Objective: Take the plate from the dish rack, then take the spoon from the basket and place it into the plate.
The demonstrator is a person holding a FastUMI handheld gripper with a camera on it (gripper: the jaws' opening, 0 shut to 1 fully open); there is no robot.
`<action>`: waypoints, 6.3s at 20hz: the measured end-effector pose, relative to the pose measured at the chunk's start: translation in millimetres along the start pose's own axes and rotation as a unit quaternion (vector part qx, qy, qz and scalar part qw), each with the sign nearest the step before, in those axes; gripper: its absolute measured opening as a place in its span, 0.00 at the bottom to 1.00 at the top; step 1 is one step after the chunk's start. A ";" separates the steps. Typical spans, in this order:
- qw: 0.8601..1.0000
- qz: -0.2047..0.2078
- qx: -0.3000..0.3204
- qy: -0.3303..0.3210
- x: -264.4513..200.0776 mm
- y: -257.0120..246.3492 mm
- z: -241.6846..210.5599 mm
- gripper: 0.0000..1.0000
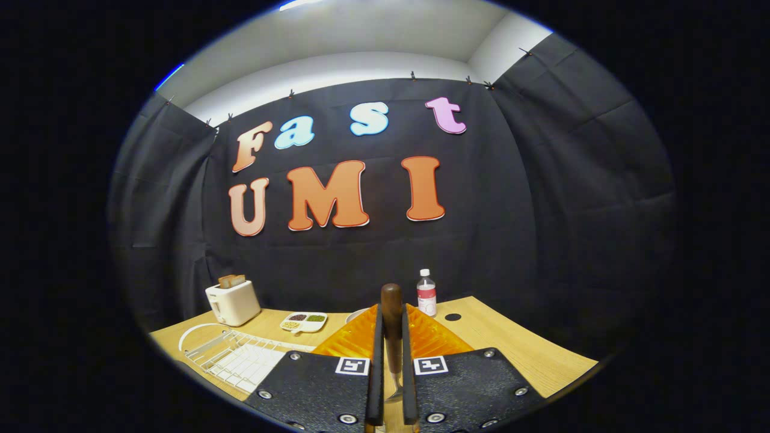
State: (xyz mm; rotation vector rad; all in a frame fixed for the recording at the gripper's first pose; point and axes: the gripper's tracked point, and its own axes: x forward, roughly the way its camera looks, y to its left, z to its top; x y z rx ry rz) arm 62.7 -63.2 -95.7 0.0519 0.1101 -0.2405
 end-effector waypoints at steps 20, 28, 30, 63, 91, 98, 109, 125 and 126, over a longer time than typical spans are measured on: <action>0.976 0.204 -0.039 0.071 -93.6 145.6 -67.6 0.13; 0.960 0.250 -0.038 0.118 -113.8 175.0 -115.7 0.13; 0.959 0.249 -0.043 0.133 -118.0 168.8 -126.8 0.13; 0.955 0.219 0.040 0.196 -146.3 69.5 -185.3 0.26; 0.991 0.104 0.062 -0.063 -118.0 55.0 38.7 0.87; 0.991 0.084 0.026 -0.099 -124.1 57.2 63.6 0.89; 0.989 0.105 0.000 -0.107 -128.7 76.7 69.2 0.89; 0.987 0.131 -0.013 -0.091 -121.7 96.3 57.6 0.90; 0.987 0.130 -0.014 -0.091 -120.0 95.8 56.4 0.90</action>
